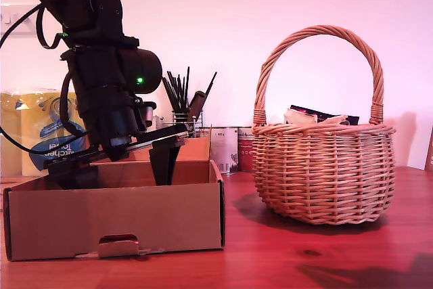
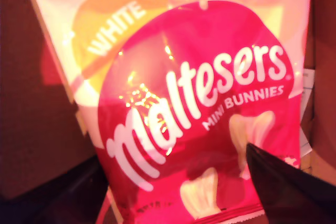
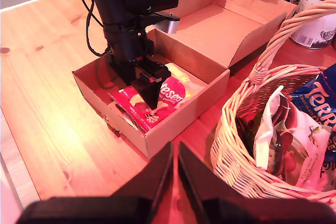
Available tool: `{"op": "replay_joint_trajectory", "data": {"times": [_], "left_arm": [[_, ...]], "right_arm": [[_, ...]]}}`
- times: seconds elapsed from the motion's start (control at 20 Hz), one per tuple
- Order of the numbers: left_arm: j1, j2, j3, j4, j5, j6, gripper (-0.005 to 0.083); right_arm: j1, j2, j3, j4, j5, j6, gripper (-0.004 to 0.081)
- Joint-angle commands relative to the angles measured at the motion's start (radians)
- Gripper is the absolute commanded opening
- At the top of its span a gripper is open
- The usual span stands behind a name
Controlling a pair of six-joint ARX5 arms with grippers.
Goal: Move the bags of Easter eggs from the cardboard box on the left into the woven basket on the right side.
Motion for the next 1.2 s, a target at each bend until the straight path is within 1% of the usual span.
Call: {"op": "replay_joint_trajectory", "data": {"times": [0.0,0.1,0.15,0.2,0.45,0.55,0.65,0.9,1.15], "left_arm": [[-0.005,0.064,-0.018,0.01,0.009,-0.002,0.0535],[-0.005,0.064,-0.018,0.008,0.009,-0.002,0.0361],[-0.004,0.064,-0.018,0.009,0.009,-0.001,0.0291],[-0.004,0.064,-0.018,0.009,0.009,0.003,0.024],[-0.004,0.064,-0.018,0.012,0.009,0.018,0.0134],[-0.003,0.064,-0.016,0.012,0.01,0.021,0.0108],[-0.003,0.064,-0.01,0.01,0.035,0.036,0.0094],[-0.003,0.06,0.068,-0.053,0.057,0.052,-0.0018],[0.001,0.059,0.183,-0.151,0.056,0.101,-0.002]], "right_arm": [[-0.001,0.0,-0.018,0.005,-0.008,-0.002,-0.0013],[-0.001,0.0,-0.018,0.005,-0.008,-0.002,-0.0013],[-0.001,0.0,-0.018,0.005,-0.008,-0.002,-0.0013],[-0.001,0.0,-0.018,0.005,-0.008,-0.002,-0.0013],[-0.001,0.0,-0.018,0.005,-0.007,-0.002,-0.0013],[-0.001,0.0,-0.018,0.005,-0.007,-0.002,-0.0013],[-0.001,0.0,-0.018,0.005,-0.007,-0.002,-0.0013],[-0.001,0.0,-0.018,0.005,-0.007,-0.002,-0.0013],[-0.001,0.0,-0.018,0.003,-0.007,-0.002,-0.0013]]}}
